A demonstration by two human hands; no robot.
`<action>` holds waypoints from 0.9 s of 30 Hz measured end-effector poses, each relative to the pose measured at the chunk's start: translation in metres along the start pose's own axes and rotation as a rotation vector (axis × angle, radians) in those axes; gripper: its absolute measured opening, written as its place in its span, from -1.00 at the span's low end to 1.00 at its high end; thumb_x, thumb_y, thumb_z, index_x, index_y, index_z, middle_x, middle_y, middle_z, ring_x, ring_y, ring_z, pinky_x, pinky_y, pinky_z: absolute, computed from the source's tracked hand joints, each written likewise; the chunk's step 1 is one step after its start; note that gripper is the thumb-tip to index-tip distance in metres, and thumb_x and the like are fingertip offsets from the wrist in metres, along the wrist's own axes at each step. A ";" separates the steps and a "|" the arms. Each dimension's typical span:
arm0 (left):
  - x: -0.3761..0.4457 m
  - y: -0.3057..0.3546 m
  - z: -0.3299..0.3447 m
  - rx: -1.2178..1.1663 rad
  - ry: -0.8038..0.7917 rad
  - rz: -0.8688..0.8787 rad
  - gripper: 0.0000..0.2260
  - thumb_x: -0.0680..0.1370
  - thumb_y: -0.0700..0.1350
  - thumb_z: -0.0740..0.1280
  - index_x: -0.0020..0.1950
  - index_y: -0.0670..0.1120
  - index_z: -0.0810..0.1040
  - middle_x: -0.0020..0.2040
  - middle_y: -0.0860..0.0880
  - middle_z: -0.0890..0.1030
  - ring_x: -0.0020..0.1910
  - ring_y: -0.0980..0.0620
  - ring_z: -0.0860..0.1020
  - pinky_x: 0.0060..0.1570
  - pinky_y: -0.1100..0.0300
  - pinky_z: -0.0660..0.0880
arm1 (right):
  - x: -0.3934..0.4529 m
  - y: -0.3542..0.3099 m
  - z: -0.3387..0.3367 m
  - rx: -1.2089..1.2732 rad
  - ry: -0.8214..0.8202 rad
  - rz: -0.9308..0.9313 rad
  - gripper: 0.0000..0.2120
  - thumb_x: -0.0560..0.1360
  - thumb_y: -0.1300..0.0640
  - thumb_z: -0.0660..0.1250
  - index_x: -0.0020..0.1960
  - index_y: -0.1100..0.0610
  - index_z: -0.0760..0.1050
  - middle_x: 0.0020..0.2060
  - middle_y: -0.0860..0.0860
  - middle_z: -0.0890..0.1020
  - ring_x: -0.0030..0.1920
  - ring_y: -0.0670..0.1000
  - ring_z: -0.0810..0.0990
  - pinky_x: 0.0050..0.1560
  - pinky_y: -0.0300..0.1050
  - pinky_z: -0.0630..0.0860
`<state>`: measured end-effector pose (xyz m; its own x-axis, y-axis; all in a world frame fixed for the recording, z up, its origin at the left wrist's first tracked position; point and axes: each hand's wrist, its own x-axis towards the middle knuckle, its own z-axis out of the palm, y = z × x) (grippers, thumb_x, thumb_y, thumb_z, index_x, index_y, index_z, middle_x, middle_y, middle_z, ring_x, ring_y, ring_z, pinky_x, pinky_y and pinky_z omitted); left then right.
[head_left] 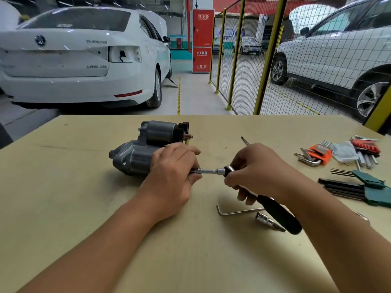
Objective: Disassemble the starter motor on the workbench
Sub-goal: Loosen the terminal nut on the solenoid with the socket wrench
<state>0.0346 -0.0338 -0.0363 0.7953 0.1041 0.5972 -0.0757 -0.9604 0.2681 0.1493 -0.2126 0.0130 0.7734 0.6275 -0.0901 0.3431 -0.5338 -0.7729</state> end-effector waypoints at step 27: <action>0.000 -0.003 0.004 -0.015 0.034 0.007 -0.81 0.45 -0.23 0.57 -0.08 -0.11 0.58 0.23 -0.01 0.64 0.33 -0.11 0.51 0.30 0.01 0.22 | -0.007 -0.012 0.012 0.036 0.179 0.080 -0.87 0.45 0.27 0.43 -0.22 0.34 0.57 -0.47 0.20 0.65 -0.58 0.07 0.61 -0.55 -0.21 0.49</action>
<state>0.0370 -0.0320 -0.0401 0.7736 0.1069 0.6245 -0.0903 -0.9570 0.2756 0.1335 -0.2033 0.0149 0.8810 0.4712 -0.0415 0.2599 -0.5554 -0.7900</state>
